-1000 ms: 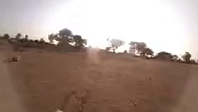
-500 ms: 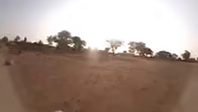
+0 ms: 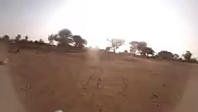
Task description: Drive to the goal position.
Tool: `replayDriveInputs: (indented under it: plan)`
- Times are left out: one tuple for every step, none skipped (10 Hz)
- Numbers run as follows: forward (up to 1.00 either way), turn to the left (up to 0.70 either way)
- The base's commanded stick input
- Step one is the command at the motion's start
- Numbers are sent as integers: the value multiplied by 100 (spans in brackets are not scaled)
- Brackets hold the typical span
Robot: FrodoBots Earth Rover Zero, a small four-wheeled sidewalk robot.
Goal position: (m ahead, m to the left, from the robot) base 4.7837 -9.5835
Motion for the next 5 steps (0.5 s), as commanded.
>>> replayDriveInputs:
  plan:
    - [70,0]
    - [70,0]
    - [70,0]
    - [70,0]
    - [70,0]
